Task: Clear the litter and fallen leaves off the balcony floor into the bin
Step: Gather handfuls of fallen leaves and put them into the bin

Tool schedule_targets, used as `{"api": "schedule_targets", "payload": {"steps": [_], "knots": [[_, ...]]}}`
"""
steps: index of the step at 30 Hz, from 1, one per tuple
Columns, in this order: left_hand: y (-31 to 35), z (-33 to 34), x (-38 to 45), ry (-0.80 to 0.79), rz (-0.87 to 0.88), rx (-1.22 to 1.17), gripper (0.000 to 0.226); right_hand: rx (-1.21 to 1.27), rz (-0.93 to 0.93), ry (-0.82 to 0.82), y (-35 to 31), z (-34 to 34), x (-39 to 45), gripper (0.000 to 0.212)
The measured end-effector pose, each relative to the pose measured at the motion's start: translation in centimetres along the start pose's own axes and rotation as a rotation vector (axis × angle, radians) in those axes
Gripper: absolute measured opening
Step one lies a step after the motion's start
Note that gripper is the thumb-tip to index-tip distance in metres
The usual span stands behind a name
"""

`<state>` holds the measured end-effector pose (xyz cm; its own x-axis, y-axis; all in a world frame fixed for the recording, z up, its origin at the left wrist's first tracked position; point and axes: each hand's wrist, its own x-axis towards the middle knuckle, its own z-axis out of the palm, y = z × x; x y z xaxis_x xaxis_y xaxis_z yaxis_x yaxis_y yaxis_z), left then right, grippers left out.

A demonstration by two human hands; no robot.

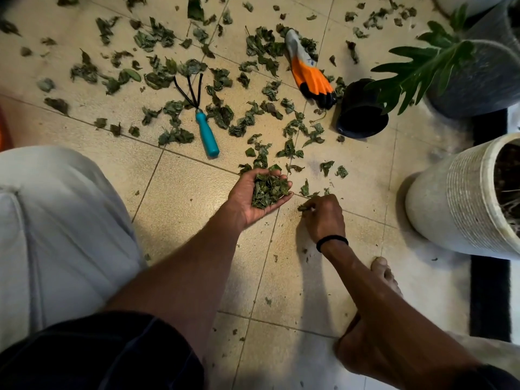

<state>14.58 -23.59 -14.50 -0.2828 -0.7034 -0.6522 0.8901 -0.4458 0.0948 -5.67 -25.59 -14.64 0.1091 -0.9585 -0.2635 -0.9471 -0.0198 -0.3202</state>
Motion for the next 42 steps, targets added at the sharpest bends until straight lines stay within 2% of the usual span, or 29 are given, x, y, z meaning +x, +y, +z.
{"api": "schedule_targets", "payload": {"steps": [3, 7, 12, 15, 18, 19, 22, 27, 30, 34, 35, 36, 38, 42], "knots": [[-0.2, -0.1, 0.2, -0.002, -0.009, 0.008, 0.018, -0.044, -0.043, 0.013, 0.6, -0.3, 0.3, 0.013], [-0.4, 0.1, 0.1, -0.016, -0.015, 0.000, 0.017, -0.009, -0.010, 0.128, 1.4, -1.8, 1.7, 0.014], [-0.5, 0.1, -0.2, -0.012, -0.019, -0.011, 0.018, 0.057, 0.008, 0.059, 0.8, -1.9, 3.1, 0.008], [-0.4, 0.2, -0.2, 0.001, -0.016, -0.011, 0.019, 0.049, -0.078, 0.045, -0.5, -1.0, 3.4, 0.020], [-0.4, 0.3, -0.2, 0.011, -0.009, -0.003, 0.019, -0.074, -0.208, 0.017, -1.6, -0.1, 3.3, 0.045], [-0.4, 0.3, -0.1, 0.012, -0.008, 0.001, 0.019, -0.117, -0.229, 0.007, -1.8, 0.0, 3.1, 0.046], [-0.4, 0.1, 0.0, 0.008, -0.012, 0.004, 0.018, -0.216, -0.289, 0.010, -1.8, 0.2, 2.9, 0.031], [-0.4, 0.1, 0.2, -0.004, -0.015, 0.001, 0.018, -0.271, -0.328, -0.001, -1.2, 0.2, 1.8, 0.023], [-0.5, 0.1, 0.6, -0.007, -0.024, -0.008, 0.017, -0.121, -0.219, 0.001, -0.7, -0.2, 1.2, 0.021], [-0.8, 0.2, 0.9, 0.002, -0.031, -0.002, 0.020, 0.462, 0.287, 0.044, -1.1, -2.4, 1.1, 0.016], [-0.9, 0.3, 0.9, 0.006, -0.028, -0.005, 0.022, 0.605, 0.355, 0.045, -1.6, -3.2, 0.9, 0.017], [-0.9, 0.4, 0.9, 0.009, -0.023, -0.013, 0.023, 0.698, 0.355, 0.039, -2.3, -4.1, 0.7, 0.017], [-1.0, 0.6, 0.9, 0.020, -0.010, -0.045, 0.025, 0.773, 0.239, 0.000, -4.4, -5.9, 0.2, 0.018], [-1.2, 1.4, 0.9, 0.065, 0.018, -0.128, 0.030, 0.571, -0.038, -0.204, -9.9, -8.1, -1.6, 0.022]]}}
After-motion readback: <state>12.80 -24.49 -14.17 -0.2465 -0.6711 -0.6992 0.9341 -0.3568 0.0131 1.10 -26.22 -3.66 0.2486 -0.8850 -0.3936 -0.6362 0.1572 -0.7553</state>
